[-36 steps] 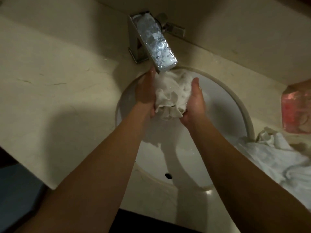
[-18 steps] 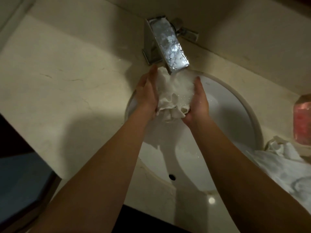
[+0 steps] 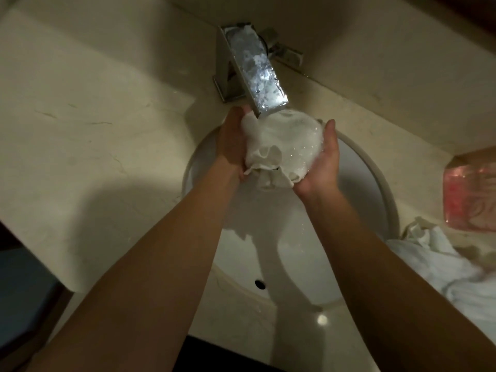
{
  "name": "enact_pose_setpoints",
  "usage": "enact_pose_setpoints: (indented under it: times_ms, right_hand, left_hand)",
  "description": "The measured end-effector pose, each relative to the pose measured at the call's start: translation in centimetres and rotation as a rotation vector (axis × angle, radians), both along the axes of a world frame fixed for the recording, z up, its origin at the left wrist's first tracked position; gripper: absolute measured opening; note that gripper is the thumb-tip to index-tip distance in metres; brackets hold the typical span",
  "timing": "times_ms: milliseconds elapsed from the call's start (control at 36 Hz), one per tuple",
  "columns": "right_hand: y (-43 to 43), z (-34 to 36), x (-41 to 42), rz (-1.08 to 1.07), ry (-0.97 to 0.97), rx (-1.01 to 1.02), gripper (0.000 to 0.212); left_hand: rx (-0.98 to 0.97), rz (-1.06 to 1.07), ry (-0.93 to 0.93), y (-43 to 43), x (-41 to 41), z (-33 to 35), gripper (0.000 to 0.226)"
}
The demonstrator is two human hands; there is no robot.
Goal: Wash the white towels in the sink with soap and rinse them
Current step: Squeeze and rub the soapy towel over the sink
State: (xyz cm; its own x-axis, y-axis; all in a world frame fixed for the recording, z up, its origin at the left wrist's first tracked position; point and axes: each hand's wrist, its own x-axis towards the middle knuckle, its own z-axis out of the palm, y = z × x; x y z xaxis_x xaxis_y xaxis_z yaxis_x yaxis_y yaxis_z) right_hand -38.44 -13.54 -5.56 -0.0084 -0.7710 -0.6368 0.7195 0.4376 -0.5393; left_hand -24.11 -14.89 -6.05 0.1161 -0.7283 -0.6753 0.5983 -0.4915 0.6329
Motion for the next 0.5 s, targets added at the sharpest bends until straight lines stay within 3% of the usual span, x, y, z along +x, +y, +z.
enact_pose_setpoints:
  times_ms: [56, 139, 250, 333, 417, 500]
  right_hand:
    - [0.2, 0.8, -0.3, 0.015, 0.021, -0.003, 0.058]
    - [0.4, 2.0, -0.1, 0.008, 0.04, 0.005, 0.032]
    - [0.7, 2.3, 0.5, -0.062, -0.012, -0.019, 0.049]
    - [0.8, 2.5, 0.7, -0.091, 0.005, 0.002, 0.035]
    - [0.7, 2.6, 0.4, -0.121, -0.081, -0.014, 0.022]
    - [0.4, 2.3, -0.7, -0.043, -0.095, -0.096, 0.029]
  left_hand:
    - [-0.03, 0.059, 0.159, 0.3, 0.4, 0.8, 0.05]
    - [0.005, 0.068, 0.146, 1.2, 0.8, 1.8, 0.035]
    - [0.032, 0.117, 0.199, 2.8, 0.4, 2.3, 0.046]
    - [0.175, -0.007, 0.14, 4.1, 0.0, 2.7, 0.063]
    - [0.356, -0.189, 0.201, 5.2, -0.1, 1.7, 0.093]
    - [0.287, -0.165, 0.365, 5.5, -0.1, 0.9, 0.093]
